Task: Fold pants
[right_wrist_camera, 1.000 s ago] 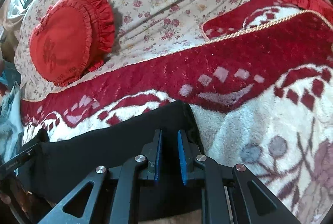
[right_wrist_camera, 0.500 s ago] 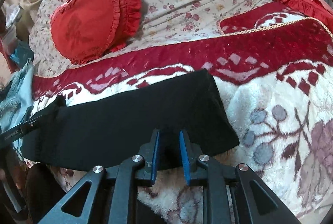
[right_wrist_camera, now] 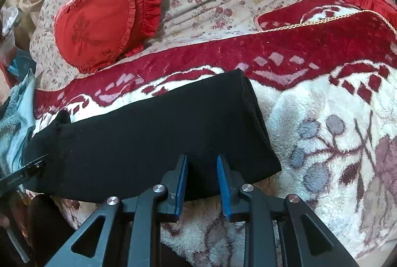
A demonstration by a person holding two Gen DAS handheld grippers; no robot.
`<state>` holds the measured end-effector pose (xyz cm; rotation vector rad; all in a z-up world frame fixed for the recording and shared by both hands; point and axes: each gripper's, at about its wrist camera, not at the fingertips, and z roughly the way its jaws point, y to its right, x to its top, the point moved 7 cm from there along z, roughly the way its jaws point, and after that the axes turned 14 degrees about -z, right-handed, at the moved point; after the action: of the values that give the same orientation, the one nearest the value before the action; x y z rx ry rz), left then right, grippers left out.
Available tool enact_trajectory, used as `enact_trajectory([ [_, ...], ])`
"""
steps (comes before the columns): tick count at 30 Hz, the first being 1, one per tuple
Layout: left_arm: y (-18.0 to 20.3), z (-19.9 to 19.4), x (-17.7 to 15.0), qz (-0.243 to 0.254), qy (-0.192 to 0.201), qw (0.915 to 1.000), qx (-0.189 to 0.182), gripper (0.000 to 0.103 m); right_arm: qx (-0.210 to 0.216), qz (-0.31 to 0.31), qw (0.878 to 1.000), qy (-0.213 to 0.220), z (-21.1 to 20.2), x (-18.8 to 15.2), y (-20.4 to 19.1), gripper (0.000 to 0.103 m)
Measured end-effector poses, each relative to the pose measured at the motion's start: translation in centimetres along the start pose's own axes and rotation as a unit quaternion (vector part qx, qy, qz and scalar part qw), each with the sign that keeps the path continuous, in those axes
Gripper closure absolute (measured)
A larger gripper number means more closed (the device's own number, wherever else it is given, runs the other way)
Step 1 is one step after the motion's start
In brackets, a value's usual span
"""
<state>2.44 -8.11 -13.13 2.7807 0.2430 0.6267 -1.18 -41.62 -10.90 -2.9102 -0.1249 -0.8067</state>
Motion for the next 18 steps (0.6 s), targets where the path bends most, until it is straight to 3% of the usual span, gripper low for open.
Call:
enact_trajectory([
  [11, 1.7, -0.4, -0.2, 0.003, -0.016, 0.9996, -0.023, 0.041, -0.003, -0.002, 1.0, 0.005, -0.8, -0.1, 0.2, 0.078],
  [18, 4.9, -0.5, -0.7, 0.038, -0.023, 0.9983, -0.038, 0.041, 0.001, 0.016, 1.0, 0.016, -1.7, -0.6, 1.3, 0.075],
])
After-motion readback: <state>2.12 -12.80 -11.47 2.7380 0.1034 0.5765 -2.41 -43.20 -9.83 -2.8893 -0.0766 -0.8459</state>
